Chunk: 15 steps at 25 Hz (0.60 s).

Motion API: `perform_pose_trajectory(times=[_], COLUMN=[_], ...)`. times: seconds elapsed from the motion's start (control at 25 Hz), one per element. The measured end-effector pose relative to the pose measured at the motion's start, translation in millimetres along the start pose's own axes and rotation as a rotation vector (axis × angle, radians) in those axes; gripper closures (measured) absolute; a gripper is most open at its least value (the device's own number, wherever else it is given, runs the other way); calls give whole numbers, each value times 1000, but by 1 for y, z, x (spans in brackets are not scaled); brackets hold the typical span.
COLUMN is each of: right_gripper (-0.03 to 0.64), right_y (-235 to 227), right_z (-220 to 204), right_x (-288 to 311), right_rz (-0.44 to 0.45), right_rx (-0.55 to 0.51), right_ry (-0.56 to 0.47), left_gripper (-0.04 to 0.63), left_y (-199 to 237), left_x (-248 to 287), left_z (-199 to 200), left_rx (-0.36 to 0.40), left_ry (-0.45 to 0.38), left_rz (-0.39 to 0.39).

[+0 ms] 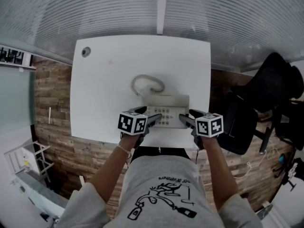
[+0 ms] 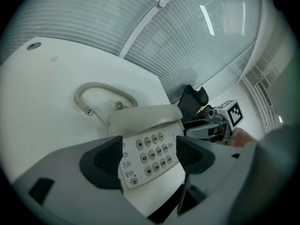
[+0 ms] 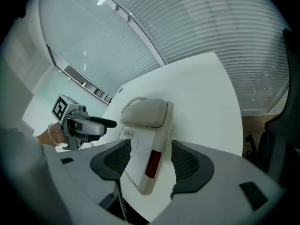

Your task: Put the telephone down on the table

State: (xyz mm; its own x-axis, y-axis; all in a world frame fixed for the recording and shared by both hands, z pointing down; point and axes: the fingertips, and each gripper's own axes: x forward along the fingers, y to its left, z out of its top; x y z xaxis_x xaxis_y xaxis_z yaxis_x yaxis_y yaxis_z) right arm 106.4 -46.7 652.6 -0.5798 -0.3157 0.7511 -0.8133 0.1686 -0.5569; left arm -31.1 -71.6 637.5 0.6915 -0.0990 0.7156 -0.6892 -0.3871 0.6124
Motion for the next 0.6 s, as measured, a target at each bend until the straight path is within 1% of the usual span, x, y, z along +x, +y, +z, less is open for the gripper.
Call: perform_pose_trajectory(times=[0.08,0.16,0.24,0.32,0.44,0.52,0.6], right_gripper=[331,337,351,372,418,442,458], right_y=[4,10,15,24,43,57,70], right_z=[4,8,14,22,35,45,54], right_x=[-7,-15,-27,-40,-56,-64,-73], right_rz=[-13,-34,-69,-86,-89,-85,-77], right_rx=[-33,-81,-136,-181,-246,-283,-313], right_ry=[-14,-24,-41,-77,-152,-202,-247], left_gripper=[253,272,306,346,408,414,442], left_y=[-7,-16,-26,-39,-55,-63,-74], left_x=[-6,-15,-24,-33,-44,-50,-60], left_z=[2,6,13,21,33,41,50], left_rx=[19,58,92,110,131,139,156], left_ry=[-10,-20,-45,-91,-158,-197,-241], left_rz=[-10,-7,-9,-25,-66,-92,-111])
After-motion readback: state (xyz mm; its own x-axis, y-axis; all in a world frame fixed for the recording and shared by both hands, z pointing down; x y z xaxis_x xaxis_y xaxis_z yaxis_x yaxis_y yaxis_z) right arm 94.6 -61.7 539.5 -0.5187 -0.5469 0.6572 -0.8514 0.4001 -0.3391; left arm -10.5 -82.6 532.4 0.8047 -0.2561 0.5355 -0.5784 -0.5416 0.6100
